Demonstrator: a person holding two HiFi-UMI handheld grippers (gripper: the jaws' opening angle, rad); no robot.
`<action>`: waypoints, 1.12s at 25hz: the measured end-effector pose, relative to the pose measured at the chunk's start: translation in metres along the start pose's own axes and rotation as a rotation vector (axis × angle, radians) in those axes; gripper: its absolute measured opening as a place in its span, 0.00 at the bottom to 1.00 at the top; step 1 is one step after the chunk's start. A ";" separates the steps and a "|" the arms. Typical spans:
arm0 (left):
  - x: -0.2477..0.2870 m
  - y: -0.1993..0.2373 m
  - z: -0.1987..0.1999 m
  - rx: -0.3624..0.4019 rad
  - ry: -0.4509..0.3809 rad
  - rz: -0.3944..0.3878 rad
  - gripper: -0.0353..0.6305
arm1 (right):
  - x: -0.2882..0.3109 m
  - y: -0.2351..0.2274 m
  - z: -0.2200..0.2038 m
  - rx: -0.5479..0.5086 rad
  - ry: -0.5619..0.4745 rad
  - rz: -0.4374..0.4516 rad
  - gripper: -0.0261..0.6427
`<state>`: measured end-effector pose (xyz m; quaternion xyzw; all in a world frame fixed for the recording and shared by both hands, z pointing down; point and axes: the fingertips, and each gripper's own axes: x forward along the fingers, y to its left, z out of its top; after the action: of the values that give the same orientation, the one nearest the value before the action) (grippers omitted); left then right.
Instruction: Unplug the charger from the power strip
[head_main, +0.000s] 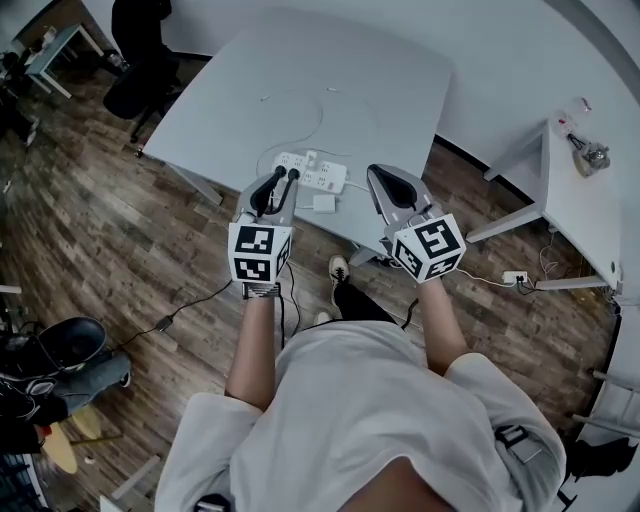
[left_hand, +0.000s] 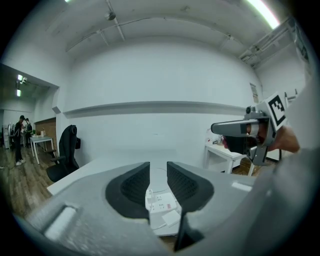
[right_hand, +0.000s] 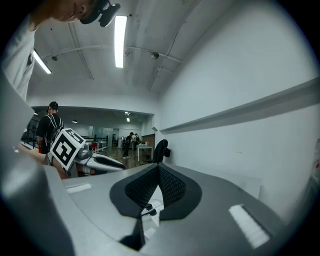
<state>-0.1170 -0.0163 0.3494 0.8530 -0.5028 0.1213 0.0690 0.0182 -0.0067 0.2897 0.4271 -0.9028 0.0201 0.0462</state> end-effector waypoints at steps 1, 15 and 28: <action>0.010 0.002 -0.005 -0.009 0.014 -0.006 0.21 | 0.008 -0.004 -0.007 0.003 0.015 0.007 0.04; 0.123 0.013 -0.078 -0.093 0.219 -0.043 0.25 | 0.093 -0.063 -0.099 0.071 0.152 0.067 0.04; 0.189 0.028 -0.155 -0.165 0.382 0.002 0.31 | 0.147 -0.089 -0.232 0.171 0.378 0.119 0.04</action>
<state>-0.0754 -0.1519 0.5506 0.8055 -0.4897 0.2394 0.2325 0.0098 -0.1587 0.5350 0.3639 -0.8968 0.1788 0.1769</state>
